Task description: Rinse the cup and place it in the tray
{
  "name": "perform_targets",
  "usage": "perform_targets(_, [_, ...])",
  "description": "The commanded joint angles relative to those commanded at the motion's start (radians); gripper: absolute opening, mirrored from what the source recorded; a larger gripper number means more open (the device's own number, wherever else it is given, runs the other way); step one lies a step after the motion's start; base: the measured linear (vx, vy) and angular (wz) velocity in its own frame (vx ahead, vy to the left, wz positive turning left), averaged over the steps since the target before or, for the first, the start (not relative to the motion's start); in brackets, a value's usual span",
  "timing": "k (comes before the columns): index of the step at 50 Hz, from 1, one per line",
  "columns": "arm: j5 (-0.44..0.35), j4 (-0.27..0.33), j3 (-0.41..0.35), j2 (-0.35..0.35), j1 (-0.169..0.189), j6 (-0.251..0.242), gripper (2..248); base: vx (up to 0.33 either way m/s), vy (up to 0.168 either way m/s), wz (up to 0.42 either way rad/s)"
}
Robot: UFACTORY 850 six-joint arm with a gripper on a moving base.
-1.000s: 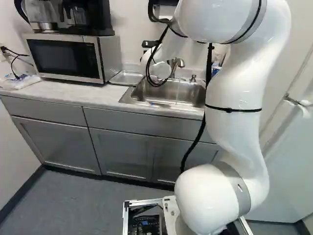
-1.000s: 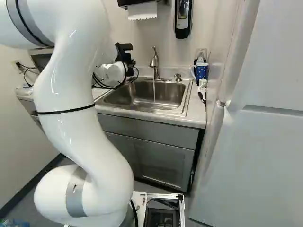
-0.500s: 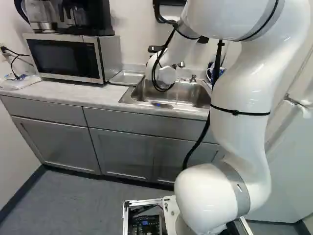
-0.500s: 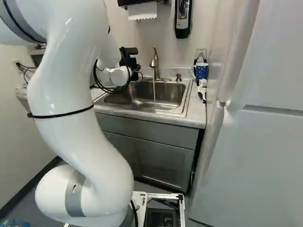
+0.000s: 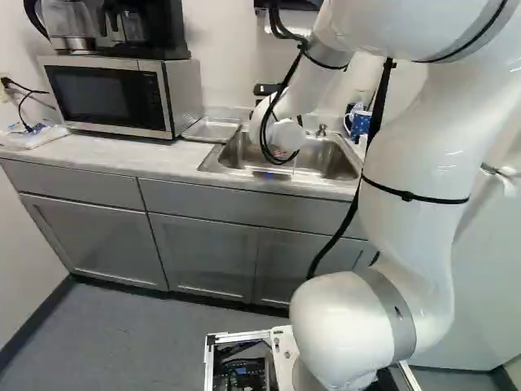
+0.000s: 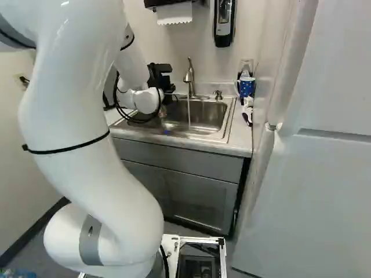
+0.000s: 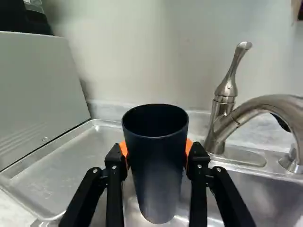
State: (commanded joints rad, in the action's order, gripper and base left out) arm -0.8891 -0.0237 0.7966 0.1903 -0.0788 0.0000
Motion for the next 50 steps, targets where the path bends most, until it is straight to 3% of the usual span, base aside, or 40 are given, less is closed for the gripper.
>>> perform_targets(28, [-0.097,0.0,-0.137,-0.065,0.029,0.0,125,0.0,0.0,0.0])
perform_targets(50, [-0.121,0.0,-0.184,-0.06,0.046,0.0,125,0.0,0.0,0.0])
